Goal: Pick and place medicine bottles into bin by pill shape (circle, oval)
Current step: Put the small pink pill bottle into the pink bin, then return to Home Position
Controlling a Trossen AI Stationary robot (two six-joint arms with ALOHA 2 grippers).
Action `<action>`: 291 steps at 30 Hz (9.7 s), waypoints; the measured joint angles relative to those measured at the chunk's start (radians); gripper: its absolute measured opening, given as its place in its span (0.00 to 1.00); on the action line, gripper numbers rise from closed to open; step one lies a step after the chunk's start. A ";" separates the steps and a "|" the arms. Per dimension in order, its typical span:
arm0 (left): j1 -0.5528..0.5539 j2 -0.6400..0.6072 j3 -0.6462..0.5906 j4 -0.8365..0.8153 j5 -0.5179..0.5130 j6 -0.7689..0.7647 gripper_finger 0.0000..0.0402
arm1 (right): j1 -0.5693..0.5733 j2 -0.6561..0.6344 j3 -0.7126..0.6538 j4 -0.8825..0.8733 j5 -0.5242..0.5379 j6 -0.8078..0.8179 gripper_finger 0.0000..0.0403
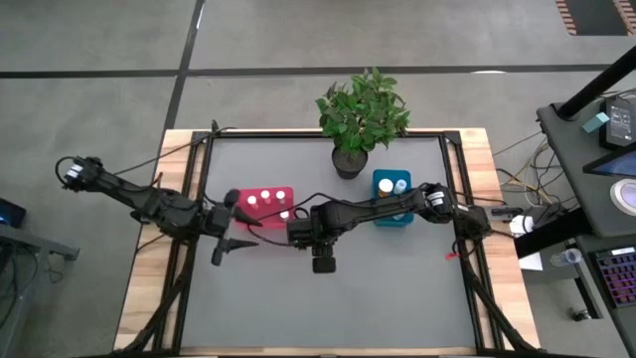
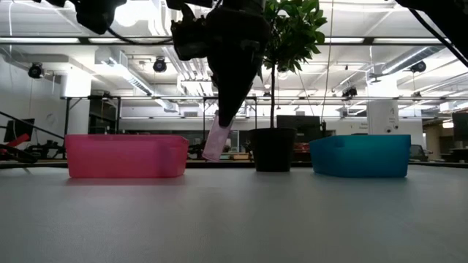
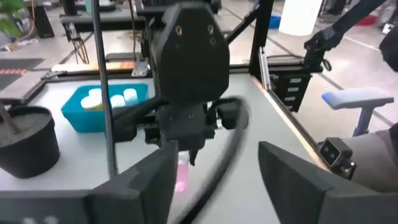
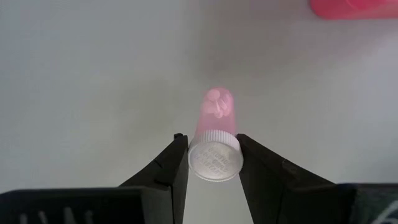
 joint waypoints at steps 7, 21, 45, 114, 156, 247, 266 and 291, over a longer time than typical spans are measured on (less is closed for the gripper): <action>0.000 -0.049 0.003 0.008 -0.001 0.077 0.68 | 0.000 0.000 -0.001 0.002 -0.001 0.016 0.28; 0.000 -0.109 0.001 0.034 -0.259 0.141 0.71 | 0.000 0.008 -0.050 0.003 -0.085 0.061 0.28; -0.001 -0.113 0.001 0.038 -0.283 0.139 0.71 | -0.004 0.009 -0.073 0.089 -0.077 0.060 0.53; 0.103 1.071 0.696 -0.298 0.013 -0.233 0.71 | 0.225 -1.476 -1.554 1.223 0.214 -0.237 0.41; 0.127 1.211 0.718 -0.386 -0.047 -0.196 0.23 | 0.225 -1.495 -1.566 1.198 0.214 -0.243 0.37; 0.341 0.817 0.288 -0.613 -0.216 -0.730 0.33 | 0.224 -1.489 -1.564 1.176 0.214 -0.228 0.37; 0.341 0.772 0.325 -0.692 -0.181 -0.720 0.44 | 0.224 -1.489 -1.565 1.176 0.214 -0.228 0.37; 0.292 0.444 0.324 -0.370 -0.048 -0.130 0.44 | 0.201 -1.514 -1.690 1.364 0.213 -0.403 0.34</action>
